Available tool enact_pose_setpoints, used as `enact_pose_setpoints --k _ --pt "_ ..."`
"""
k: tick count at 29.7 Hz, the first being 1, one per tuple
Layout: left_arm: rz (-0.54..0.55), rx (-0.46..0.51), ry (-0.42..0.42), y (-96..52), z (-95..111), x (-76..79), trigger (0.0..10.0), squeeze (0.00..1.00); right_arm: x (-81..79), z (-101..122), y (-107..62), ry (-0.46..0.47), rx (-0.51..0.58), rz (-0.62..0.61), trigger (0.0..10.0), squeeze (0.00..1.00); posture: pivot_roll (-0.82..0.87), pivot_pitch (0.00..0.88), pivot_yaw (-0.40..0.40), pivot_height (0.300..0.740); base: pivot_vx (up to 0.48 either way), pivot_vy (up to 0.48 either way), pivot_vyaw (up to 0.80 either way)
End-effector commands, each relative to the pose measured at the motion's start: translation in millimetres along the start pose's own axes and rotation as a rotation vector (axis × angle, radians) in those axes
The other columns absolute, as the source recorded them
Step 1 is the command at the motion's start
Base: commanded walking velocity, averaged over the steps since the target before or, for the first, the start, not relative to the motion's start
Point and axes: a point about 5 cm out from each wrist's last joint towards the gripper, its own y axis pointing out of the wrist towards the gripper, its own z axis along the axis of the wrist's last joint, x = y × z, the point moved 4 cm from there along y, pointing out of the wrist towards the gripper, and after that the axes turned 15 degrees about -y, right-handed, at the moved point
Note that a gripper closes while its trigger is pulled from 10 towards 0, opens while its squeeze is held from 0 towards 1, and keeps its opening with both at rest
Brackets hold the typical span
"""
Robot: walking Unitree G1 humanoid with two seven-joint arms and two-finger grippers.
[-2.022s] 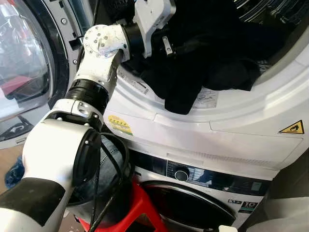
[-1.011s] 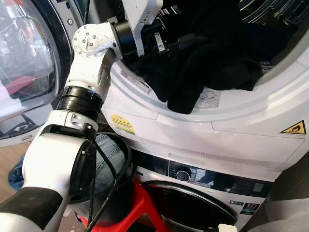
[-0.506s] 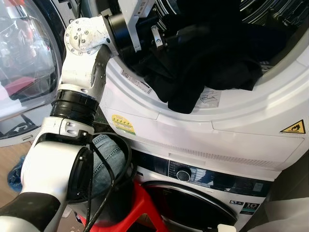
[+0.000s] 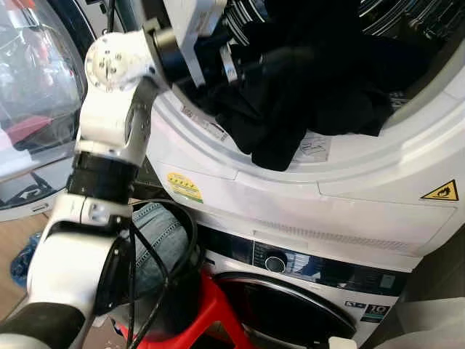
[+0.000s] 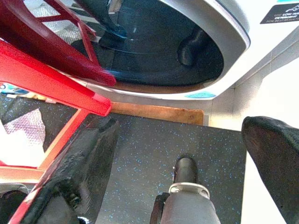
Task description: Clothes washing
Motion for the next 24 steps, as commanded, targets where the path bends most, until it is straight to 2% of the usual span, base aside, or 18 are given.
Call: enact_pose_setpoints --k 1,2,5,6,11,12,13,14,16,17,18,19,20,21,23,24 --pt "-0.06 -0.008 0.009 -0.4 7 8.8 10.0 0.0 -5.9 -1 -0.7 0.011 -0.011 0.018 10.0 0.0 -0.04 0.011 0.156 0.74 0.0 0.0 0.0" --pt "-0.107 -0.025 -0.009 -0.9 5 19.3 10.0 0.0 -6.1 -1 -0.5 0.01 -0.009 0.019 10.0 0.0 -0.04 0.008 0.156 0.74 0.0 0.0 0.0" --pt "-0.173 -0.052 -0.041 -4.5 2 34.1 10.0 0.0 -6.7 1 -0.2 0.008 -0.005 0.021 10.0 0.0 -0.03 0.01 0.155 0.74 0.0 0.0 0.0" --pt "-0.173 -0.052 -0.041 -4.5 2 34.1 10.0 0.0 -6.7 1 -0.2 0.008 -0.005 0.021 10.0 0.0 -0.03 0.01 0.155 0.74 0.0 0.0 0.0" --pt "-0.278 -0.095 -0.138 -9.9 -5 61.7 10.0 0.0 -7.4 3 0.3 0.009 -0.001 0.023 10.0 0.0 -0.02 0.014 0.156 0.74 0.0 0.0 0.0" --pt "-0.278 -0.095 -0.138 -9.9 -5 61.7 10.0 0.0 -7.4 3 0.3 0.009 -0.001 0.023 10.0 0.0 -0.02 0.014 0.156 0.74 0.0 0.0 0.0" --pt "-0.339 -0.129 -0.249 -15.5 -16 80.6 10.0 0.0 -8.4 3 0.1 0.009 0.0 0.026 10.0 0.0 -0.02 0.015 0.157 0.74 0.0 0.0 0.0" --pt "-0.339 -0.129 -0.249 -15.5 -16 80.6 10.0 0.0 -8.4 3 0.1 0.009 0.0 0.026 10.0 0.0 -0.02 0.015 0.157 0.74 0.0 0.0 0.0" --pt "-0.414 -0.181 -0.358 -23.9 -32 103.6 10.0 0.0 -10.1 3 -0.2 0.009 -0.002 0.03 10.0 0.0 -0.02 0.013 0.156 0.74 0.0 0.0 0.0" --pt "-0.465 -0.213 -0.429 -29.2 -43 120.1 10.0 0.0 -10.6 2 -0.3 0.009 -0.003 0.032 10.0 0.0 -0.02 0.014 0.158 0.74 0.0 0.0 0.0" --pt "-0.465 -0.213 -0.429 -29.2 -43 120.1 10.0 0.0 -10.6 2 -0.3 0.009 -0.003 0.032 10.0 0.0 -0.02 0.014 0.158 0.74 0.0 0.0 0.0" --pt "-0.5 -0.234 -0.479 -32.9 -49 131.7 10.0 0.0 -10.9 2 -0.4 0.008 -0.003 0.033 10.0 0.0 -0.02 0.014 0.158 0.74 0.0 0.0 0.0" --pt "-0.5 -0.234 -0.479 -32.9 -49 131.7 10.0 0.0 -10.9 2 -0.4 0.008 -0.003 0.033 10.0 0.0 -0.02 0.014 0.158 0.74 0.0 0.0 0.0" --pt "-0.52 -0.245 -0.542 -35.3 -58 144.8 10.0 0.0 -11.0 3 -0.3 0.009 -0.003 0.033 10.0 0.0 -0.02 0.013 0.159 0.74 0.0 0.0 0.0" --pt "-0.539 -0.265 -0.604 -35.3 -71 165.9 10.0 0.0 -10.5 4 0.0 0.016 0.0 0.028 10.0 0.0 -0.04 0.017 0.167 0.74 0.0 0.0 0.0" --pt "-0.539 -0.265 -0.604 -35.3 -71 165.9 10.0 0.0 -10.5 4 0.0 0.016 0.0 0.028 10.0 0.0 -0.04 0.017 0.167 0.74 0.0 0.0 0.0"
